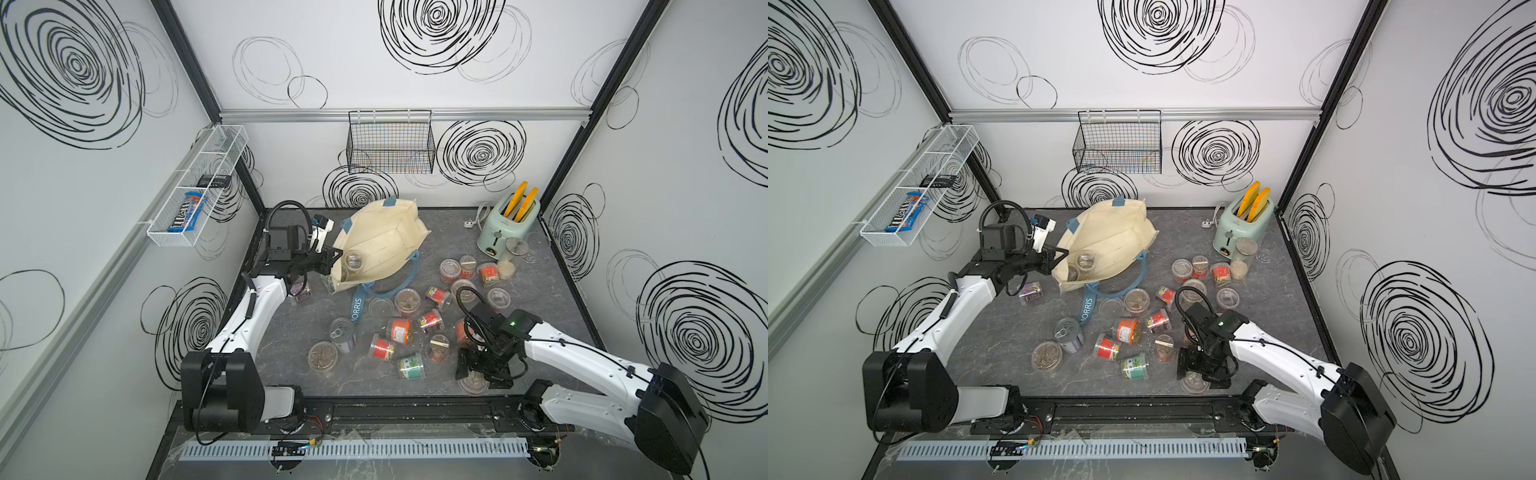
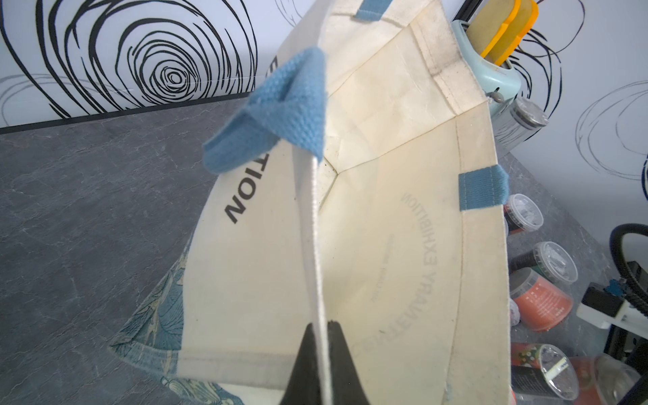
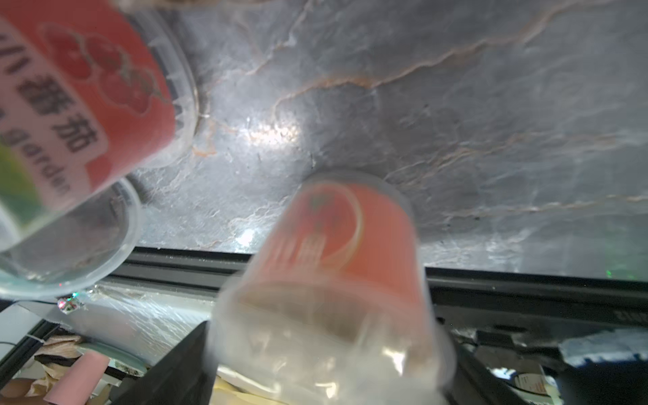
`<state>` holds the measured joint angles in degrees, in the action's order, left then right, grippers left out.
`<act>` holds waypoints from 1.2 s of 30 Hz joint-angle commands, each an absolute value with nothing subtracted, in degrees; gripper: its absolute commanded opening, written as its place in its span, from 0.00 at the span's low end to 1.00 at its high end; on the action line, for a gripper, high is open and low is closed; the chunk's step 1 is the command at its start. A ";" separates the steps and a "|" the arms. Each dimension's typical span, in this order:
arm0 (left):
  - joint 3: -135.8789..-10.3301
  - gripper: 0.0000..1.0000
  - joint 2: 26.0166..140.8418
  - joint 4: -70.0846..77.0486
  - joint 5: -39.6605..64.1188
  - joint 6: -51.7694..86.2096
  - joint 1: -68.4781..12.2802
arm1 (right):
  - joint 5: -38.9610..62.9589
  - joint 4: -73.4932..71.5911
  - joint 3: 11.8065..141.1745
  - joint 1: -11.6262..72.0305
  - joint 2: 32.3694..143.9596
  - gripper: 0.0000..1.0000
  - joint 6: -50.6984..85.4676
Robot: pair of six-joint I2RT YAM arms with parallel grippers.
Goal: Take out the seed jars from the canvas bag
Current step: Place the seed jar at the center of the board, then adjust the canvas bag at the center of the board.
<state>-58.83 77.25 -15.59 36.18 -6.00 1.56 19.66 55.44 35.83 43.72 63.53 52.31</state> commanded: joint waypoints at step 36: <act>-61.17 0.00 76.04 -14.60 41.55 -13.64 1.85 | 5.20 20.77 76.49 29.37 80.11 0.94 6.66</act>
